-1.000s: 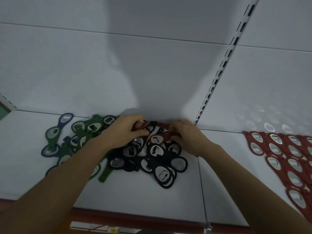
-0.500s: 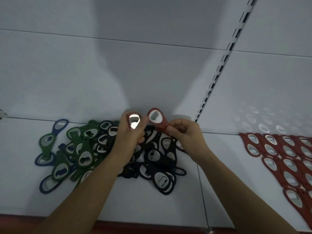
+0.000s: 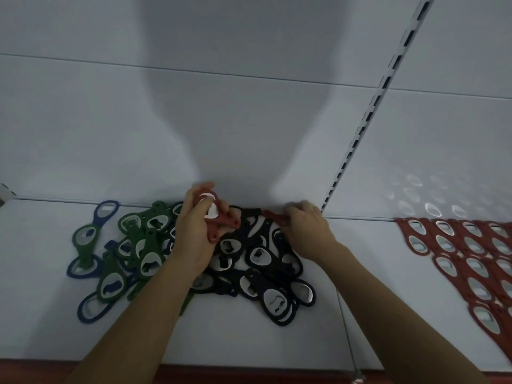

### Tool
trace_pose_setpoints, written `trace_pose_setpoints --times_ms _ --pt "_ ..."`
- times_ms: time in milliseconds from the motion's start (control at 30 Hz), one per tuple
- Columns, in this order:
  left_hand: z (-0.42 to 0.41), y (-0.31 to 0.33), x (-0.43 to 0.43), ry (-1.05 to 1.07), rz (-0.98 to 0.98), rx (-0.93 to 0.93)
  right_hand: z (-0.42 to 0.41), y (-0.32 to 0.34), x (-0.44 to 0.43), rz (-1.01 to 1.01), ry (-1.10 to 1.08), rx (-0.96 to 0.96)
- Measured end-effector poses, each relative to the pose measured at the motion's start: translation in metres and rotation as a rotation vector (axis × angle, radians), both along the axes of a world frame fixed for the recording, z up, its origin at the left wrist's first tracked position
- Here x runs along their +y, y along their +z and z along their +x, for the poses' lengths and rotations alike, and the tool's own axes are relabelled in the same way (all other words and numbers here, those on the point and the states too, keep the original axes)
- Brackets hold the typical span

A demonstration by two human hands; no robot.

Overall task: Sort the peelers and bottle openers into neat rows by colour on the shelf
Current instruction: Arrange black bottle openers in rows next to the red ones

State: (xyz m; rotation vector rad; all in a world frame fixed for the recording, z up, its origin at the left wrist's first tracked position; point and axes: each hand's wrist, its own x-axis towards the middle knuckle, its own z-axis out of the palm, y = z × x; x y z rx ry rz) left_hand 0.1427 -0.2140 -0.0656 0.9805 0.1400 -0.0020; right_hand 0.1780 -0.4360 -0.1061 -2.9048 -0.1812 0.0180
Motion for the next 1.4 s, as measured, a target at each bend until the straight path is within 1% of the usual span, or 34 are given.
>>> trace_pose_setpoints --times_ms 100,167,233,300,333,367,433,467,533,600,667,700,733,833,867,933,967,1033,1100,1200,1267,1300,1333,1367,1400 --pt "-0.003 -0.001 0.009 -0.076 -0.013 0.024 -0.002 -0.001 -0.004 0.009 0.056 -0.021" --pt "-0.003 -0.003 0.012 -0.136 -0.004 0.066 -0.003 0.001 -0.006 0.032 0.089 -0.101" --pt "-0.002 -0.004 0.014 -0.184 0.06 0.119 -0.005 0.011 -0.005 0.162 0.076 -0.207" --pt "-0.003 -0.003 0.015 -0.238 0.12 0.163 -0.011 0.031 0.002 0.424 0.135 -0.265" --pt "-0.004 -0.001 0.016 -0.285 0.138 0.188 -0.016 0.044 0.007 0.542 0.2 -0.244" --pt "-0.005 0.003 0.017 -0.347 0.156 0.215 -0.02 0.056 0.012 0.611 0.273 -0.194" --pt "-0.005 0.01 0.02 -0.516 0.184 0.253 -0.025 0.072 0.025 0.617 0.398 -0.091" --pt "-0.005 0.014 0.021 -0.611 0.185 0.26 -0.027 0.076 0.031 0.608 0.424 -0.067" --pt "-0.006 0.019 0.021 -0.741 0.181 0.269 -0.029 0.074 0.039 0.63 0.355 -0.088" --pt "-0.006 0.018 0.02 -0.742 0.184 0.262 -0.032 0.065 0.042 0.671 0.182 -0.185" --pt "-0.005 0.011 0.021 -0.698 0.15 0.234 -0.038 0.061 0.037 0.716 0.044 -0.209" --pt "-0.003 0.008 0.023 -0.687 0.119 0.213 -0.043 0.06 0.033 0.666 0.032 -0.201" --pt "-0.002 0.005 0.025 -0.69 0.08 0.183 -0.048 0.059 0.027 0.561 0.062 -0.17" --pt "0.0 -0.001 0.029 -0.714 -0.027 0.114 -0.065 0.053 0.021 0.221 0.199 0.075" --pt "0.001 -0.001 0.029 -0.71 -0.06 0.124 -0.068 0.048 0.021 0.143 0.207 0.115" --pt "0.004 -0.002 0.024 -0.692 -0.12 0.179 -0.071 0.035 0.022 0.065 0.18 0.099" --pt "0.005 0.0 0.022 -0.691 -0.133 0.201 -0.072 0.031 0.022 0.073 0.156 0.075" --pt "0.005 0.005 0.015 -0.715 -0.08 0.2 -0.073 0.026 0.022 0.172 0.071 0.047" --pt "0.005 0.01 0.007 -0.749 0.055 0.136 -0.075 0.024 0.019 0.272 -0.039 0.011" --pt "0.008 0.016 -0.007 -0.736 0.221 0.078 -0.081 0.02 0.011 0.347 -0.177 -0.058" --pt "0.012 0.019 -0.023 -0.737 0.345 0.056 -0.09 0.022 0.002 0.473 -0.318 -0.151" --pt "0.013 0.02 -0.033 -0.746 0.429 0.025 -0.096 0.025 -0.005 0.612 -0.388 -0.212" --pt "0.013 0.021 -0.044 -0.763 0.515 -0.023 -0.102 0.031 -0.012 0.806 -0.431 -0.251" --pt "0.012 0.02 -0.057 -0.783 0.59 -0.076 -0.109 0.037 -0.019 1.005 -0.449 -0.246" --pt "0.011 0.019 -0.072 -0.804 0.636 -0.121 -0.116 0.042 -0.027 1.159 -0.446 -0.225"
